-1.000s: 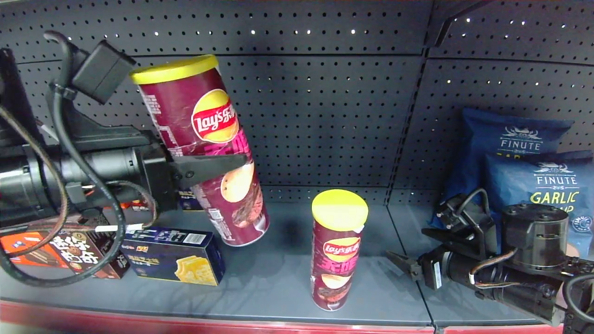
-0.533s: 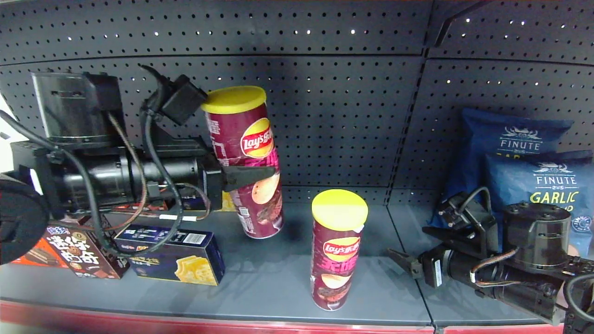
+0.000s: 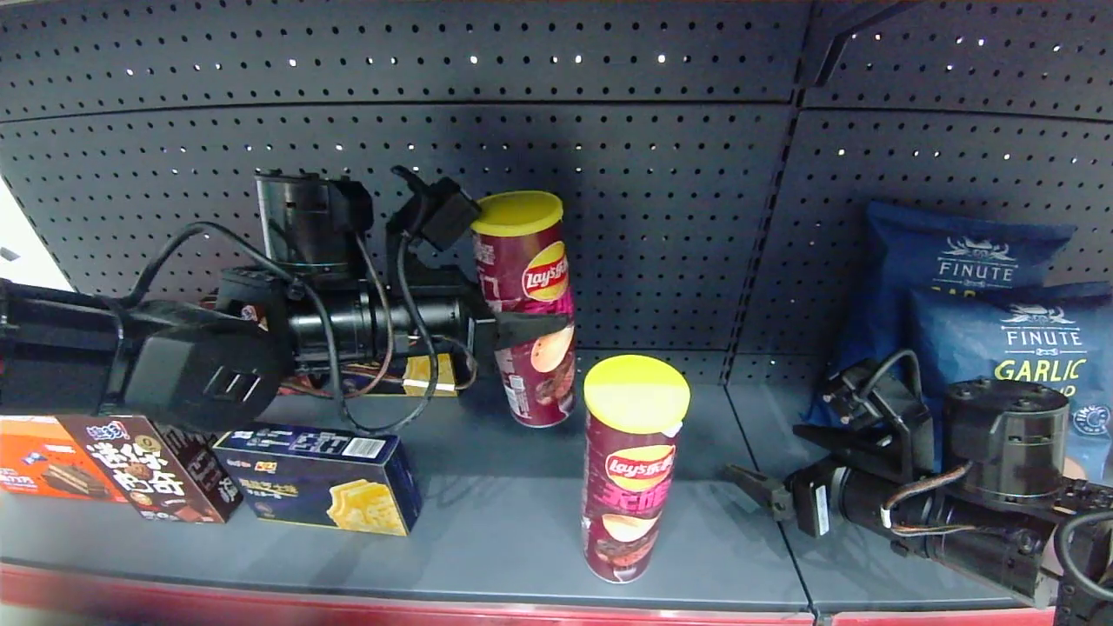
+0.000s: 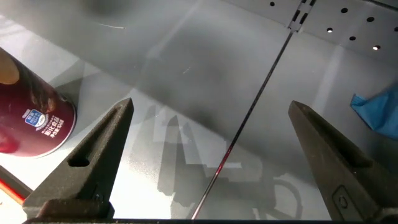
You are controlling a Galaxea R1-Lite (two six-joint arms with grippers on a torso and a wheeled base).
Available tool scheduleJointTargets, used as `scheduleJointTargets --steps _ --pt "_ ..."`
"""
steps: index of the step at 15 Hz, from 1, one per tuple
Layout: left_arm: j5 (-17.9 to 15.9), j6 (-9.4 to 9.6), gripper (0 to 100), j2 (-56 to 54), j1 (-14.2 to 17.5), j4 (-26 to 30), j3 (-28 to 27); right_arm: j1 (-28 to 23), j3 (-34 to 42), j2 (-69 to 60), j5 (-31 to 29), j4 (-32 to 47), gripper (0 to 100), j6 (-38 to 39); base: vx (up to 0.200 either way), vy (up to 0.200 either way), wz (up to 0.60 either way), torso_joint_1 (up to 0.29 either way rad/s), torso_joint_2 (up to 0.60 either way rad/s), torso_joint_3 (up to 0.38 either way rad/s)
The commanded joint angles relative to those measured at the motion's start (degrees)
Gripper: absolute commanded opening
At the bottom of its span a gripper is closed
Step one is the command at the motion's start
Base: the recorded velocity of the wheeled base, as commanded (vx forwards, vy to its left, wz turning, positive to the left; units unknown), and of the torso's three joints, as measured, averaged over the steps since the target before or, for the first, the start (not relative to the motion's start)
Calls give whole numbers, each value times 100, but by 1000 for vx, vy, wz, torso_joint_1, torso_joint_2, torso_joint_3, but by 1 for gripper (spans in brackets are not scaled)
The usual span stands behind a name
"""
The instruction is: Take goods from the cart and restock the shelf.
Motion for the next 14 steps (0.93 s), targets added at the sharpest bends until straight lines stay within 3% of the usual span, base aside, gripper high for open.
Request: scheduleJointTargets --steps 1,5,14 --pt "-12 30 0 363 -48 4 -236 -15 -6 17 7 -2 100 -1 0 0 0 0 0 0" --pt "-187 574 0 829 -57 12 -508 -50 12 17 16 -2 100 -1 0 0 0 0 0 0" --pt "-214 627 0 1400 -215 4 -983 -50 56 -10 7 -11 100 -1 0 0 0 0 0 0"
